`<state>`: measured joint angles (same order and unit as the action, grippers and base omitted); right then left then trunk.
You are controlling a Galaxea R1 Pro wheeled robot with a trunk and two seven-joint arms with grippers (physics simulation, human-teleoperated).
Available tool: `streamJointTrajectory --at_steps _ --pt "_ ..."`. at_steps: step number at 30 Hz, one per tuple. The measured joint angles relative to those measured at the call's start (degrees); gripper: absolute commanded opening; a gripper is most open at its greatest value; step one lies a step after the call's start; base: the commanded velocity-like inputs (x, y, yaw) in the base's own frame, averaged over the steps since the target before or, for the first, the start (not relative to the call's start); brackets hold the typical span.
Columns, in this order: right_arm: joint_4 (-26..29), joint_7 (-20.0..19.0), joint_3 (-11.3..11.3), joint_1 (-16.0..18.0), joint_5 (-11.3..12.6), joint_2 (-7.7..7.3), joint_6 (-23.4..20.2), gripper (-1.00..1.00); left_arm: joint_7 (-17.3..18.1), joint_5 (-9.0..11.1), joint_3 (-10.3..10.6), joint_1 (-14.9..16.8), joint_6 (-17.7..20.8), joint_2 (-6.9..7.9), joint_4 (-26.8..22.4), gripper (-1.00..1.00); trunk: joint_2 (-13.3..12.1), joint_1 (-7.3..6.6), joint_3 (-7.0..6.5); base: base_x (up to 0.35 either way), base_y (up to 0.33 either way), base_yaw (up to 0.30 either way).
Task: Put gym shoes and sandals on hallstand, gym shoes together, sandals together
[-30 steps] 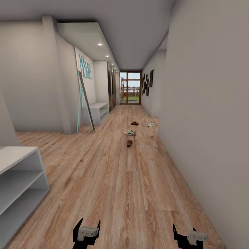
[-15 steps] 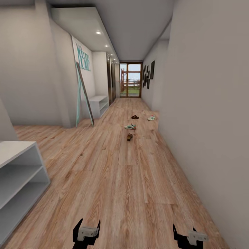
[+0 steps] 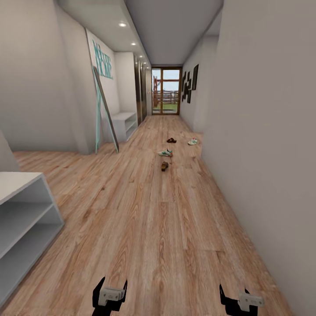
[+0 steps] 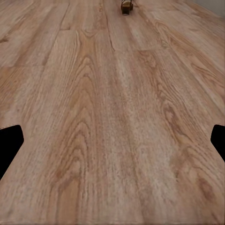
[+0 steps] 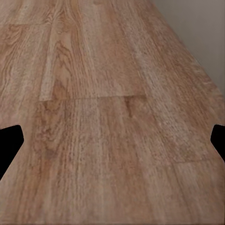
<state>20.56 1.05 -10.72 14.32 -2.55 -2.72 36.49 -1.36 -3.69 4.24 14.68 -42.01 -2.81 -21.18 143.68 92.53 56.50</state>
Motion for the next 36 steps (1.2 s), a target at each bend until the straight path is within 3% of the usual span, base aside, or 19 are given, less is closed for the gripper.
streamJointTrajectory --at_steps 11,29,36 --pt "0.0 0.0 0.0 0.0 0.0 0.0 0.0 1.0 0.0 0.0 0.0 0.0 0.0 -0.02 0.0 1.0 0.1 0.28 2.44 0.0 0.0 0.0" --pt "0.0 0.0 0.0 0.0 0.0 0.0 0.0 1.0 0.0 0.0 0.1 0.0 0.0 -0.08 -0.1 1.0 0.2 0.28 2.45 0.006 0.0 0.0" --pt "0.0 0.0 -0.1 0.1 0.0 0.0 0.1 1.0 -0.7 0.0 0.0 0.2 0.1 0.0 -0.4 1.0 0.2 0.28 2.45 0.167 0.0 0.0"
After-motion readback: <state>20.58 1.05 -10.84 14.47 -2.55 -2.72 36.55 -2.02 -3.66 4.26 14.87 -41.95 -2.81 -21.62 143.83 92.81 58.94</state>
